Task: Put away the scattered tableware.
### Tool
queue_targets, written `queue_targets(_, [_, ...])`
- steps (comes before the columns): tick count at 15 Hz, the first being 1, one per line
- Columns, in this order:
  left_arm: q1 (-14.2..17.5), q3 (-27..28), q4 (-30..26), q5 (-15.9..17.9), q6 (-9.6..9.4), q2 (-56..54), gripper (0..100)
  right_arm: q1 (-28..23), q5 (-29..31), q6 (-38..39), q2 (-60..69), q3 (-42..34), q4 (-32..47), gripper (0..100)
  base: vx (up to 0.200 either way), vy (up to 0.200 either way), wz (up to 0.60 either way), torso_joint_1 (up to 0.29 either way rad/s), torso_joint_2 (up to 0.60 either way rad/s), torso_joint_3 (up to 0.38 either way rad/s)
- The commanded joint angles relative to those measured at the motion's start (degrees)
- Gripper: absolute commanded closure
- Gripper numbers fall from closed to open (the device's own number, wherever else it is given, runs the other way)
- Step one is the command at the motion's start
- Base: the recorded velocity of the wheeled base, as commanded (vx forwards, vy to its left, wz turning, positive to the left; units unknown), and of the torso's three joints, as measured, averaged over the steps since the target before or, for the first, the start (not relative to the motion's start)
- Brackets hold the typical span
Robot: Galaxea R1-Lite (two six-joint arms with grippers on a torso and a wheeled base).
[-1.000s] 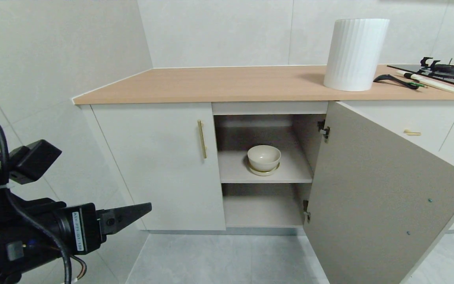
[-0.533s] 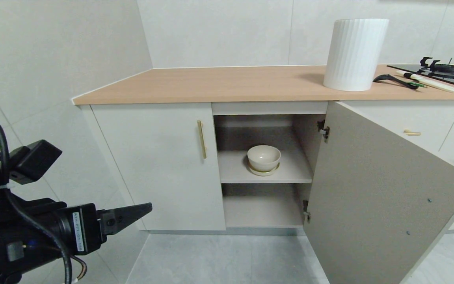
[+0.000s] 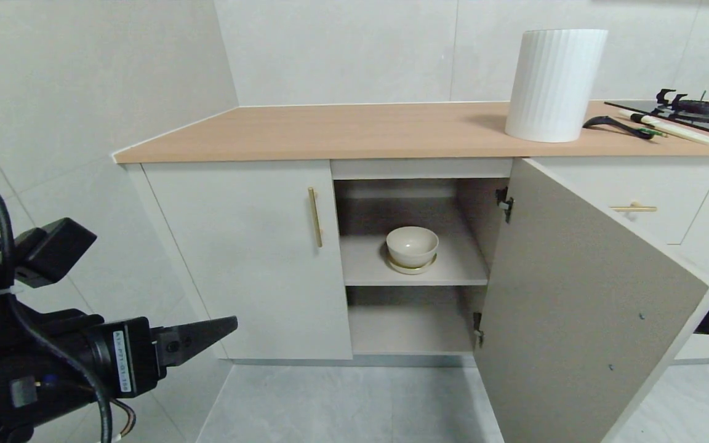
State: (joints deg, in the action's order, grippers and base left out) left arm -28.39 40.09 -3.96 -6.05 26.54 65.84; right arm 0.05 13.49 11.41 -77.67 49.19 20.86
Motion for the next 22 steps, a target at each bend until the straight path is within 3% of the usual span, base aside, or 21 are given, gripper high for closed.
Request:
queue_targets(1, [0.0,0.07,0.01,-0.02,0.0,0.08,0,2.32,0.13,0.72,0.06,-0.5,0.15,0,0.0,0.0,0.0,0.0,0.0,0.0])
queue_targets(3, [0.0,0.07,0.01,-0.02,0.0,0.08,0,9.0,0.13,3.53,0.15,-1.29,0.15,0,0.0,0.0,0.0,0.0,0.0,0.0])
queue_targets(4, [0.09,0.07,0.01,-0.02,0.0,0.08,0,9.36,0.13,3.71,0.06,-1.38,0.15,0,0.0,0.0,0.0,0.0,0.0,0.0])
queue_targets(6, [0.0,0.16,0.01,-0.02,0.0,-0.01,0,16.91,0.13,7.66,-0.29,-1.29,-0.82,0,0.0,0.0,0.0,0.0,0.0,0.0])
queue_targets(10, [0.0,0.42,0.09,-0.19,0.0,-0.01,0,23.86,-0.05,7.4,-5.74,-0.06,-9.52,0,0.0,0.0,0.0,0.0,0.0,0.0])
queue_targets(13, [0.71,0.86,0.27,-0.46,0.09,-0.36,0,28.78,-0.05,7.22,-13.48,5.57,-11.89,0,0.0,0.0,0.0,0.0,0.0,0.0])
queue_targets(16, [0.71,0.95,0.18,-0.55,0.09,-0.63,0,29.83,-2.42,7.22,-18.22,9.26,-12.42,0,0.0,0.0,0.0,0.0,0.0,0.0])
queue_targets(18, [0.79,0.95,0.18,-0.55,0.09,-0.71,0,29.83,-7.34,7.22,-22.27,11.98,-15.23,0,0.0,0.0,0.0,0.0,0.0,0.0])
queue_targets(22, [0.79,0.77,0.18,-0.46,0.09,-0.54,0,29.83,-7.78,7.57,-26.4,11.72,-20.33,0,0.0,0.0,0.0,0.0,0.0,0.0])
